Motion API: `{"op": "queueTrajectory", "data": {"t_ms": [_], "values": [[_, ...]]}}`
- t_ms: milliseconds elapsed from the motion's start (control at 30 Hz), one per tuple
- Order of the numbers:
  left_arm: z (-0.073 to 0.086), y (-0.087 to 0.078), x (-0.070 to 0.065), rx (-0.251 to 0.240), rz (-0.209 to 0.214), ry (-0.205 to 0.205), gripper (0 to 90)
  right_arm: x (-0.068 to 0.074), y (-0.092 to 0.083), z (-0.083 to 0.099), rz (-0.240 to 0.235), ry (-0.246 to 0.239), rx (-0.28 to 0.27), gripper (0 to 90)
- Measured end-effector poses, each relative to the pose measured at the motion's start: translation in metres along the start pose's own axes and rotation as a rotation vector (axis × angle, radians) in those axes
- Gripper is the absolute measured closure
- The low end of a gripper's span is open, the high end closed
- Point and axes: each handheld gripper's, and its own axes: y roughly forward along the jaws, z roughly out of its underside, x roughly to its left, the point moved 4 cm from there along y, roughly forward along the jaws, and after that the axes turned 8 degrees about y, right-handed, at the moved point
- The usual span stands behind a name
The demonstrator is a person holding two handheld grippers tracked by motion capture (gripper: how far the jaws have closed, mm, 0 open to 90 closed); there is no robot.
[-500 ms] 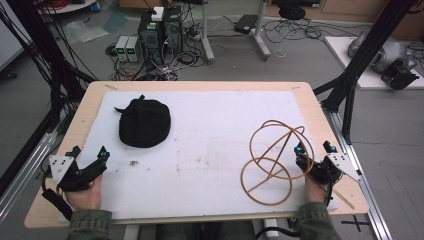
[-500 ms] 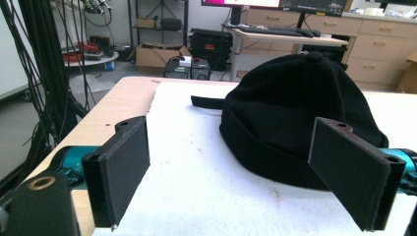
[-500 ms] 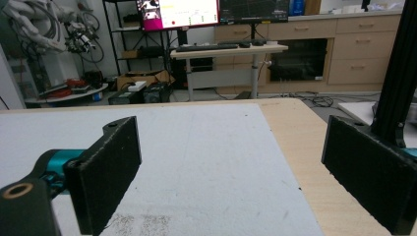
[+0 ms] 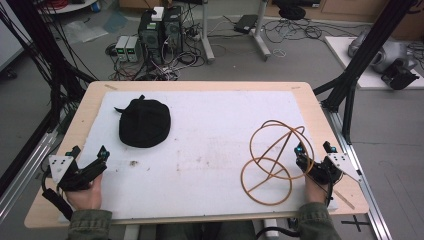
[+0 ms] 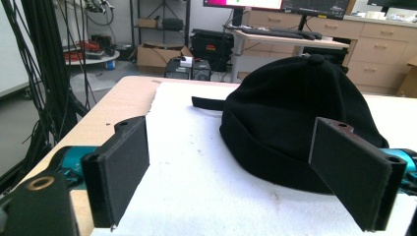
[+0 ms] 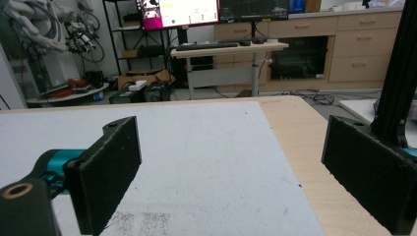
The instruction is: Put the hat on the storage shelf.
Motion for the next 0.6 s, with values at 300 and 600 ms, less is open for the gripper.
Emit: {"op": "queueTrajectory", "data": {"t_ms": [300, 600], "values": [[-0.001, 0.005, -0.008, 0.01, 0.033, 0.004, 15.4, -0.001, 0.001, 0.001, 0.002, -0.008, 0.002, 7.0], [-0.009, 0.011, -0.019, 0.013, 0.067, 0.021, 15.4, -0.002, 0.002, 0.001, 0.001, -0.006, 0.003, 7.0]]}}
